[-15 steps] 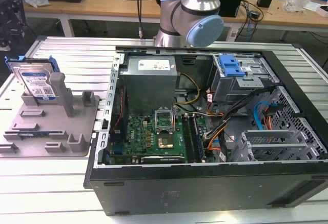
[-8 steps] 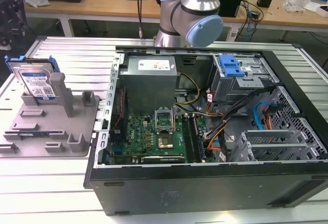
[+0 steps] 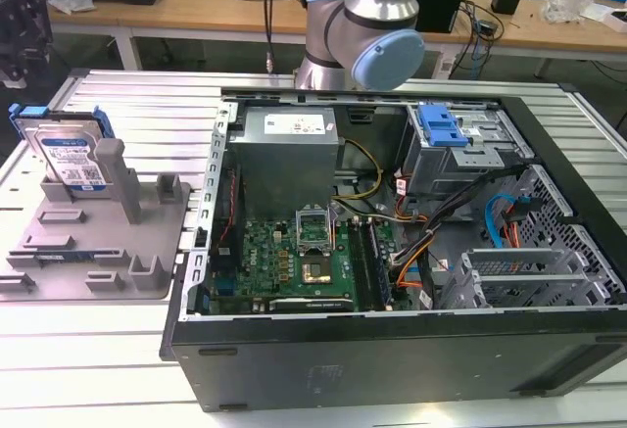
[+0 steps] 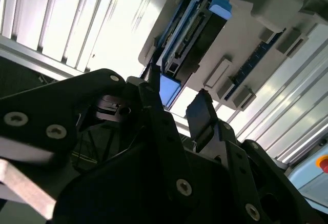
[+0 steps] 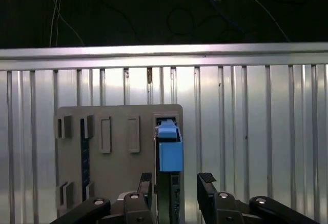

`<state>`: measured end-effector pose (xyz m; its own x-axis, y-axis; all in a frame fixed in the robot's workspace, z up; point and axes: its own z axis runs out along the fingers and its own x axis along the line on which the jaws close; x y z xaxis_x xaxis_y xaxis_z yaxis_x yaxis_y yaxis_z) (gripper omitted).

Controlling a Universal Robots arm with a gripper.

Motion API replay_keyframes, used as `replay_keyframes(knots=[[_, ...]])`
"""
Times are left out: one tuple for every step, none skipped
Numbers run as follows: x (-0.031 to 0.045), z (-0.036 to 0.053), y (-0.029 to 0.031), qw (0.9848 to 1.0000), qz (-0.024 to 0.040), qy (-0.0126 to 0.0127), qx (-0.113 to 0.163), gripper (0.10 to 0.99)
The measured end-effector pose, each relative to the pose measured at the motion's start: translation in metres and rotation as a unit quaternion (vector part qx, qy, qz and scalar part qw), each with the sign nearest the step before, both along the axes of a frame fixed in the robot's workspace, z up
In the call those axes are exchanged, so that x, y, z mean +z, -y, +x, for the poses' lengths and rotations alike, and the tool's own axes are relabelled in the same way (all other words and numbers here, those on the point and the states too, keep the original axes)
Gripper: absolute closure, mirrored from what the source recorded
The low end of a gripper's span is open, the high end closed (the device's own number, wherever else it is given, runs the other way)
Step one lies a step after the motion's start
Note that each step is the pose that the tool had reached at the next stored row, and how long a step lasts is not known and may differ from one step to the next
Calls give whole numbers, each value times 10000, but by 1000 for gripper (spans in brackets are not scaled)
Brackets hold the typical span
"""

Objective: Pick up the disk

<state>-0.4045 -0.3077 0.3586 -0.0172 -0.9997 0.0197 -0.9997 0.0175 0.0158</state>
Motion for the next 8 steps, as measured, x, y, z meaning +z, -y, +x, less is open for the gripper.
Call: replay_keyframes(knots=[[0,-12,0,10000,0,25,2,604],[0,-26,0,10000,0,42,3,604],[0,-40,0,10000,0,54,7,604],[0,-51,0,10000,0,65,12,604],[-1,-63,0,10000,0,73,19,604],[-2,-73,0,10000,0,77,29,604],[-6,-82,0,10000,0,80,40,604],[-8,-87,2,10000,0,82,55,604]])
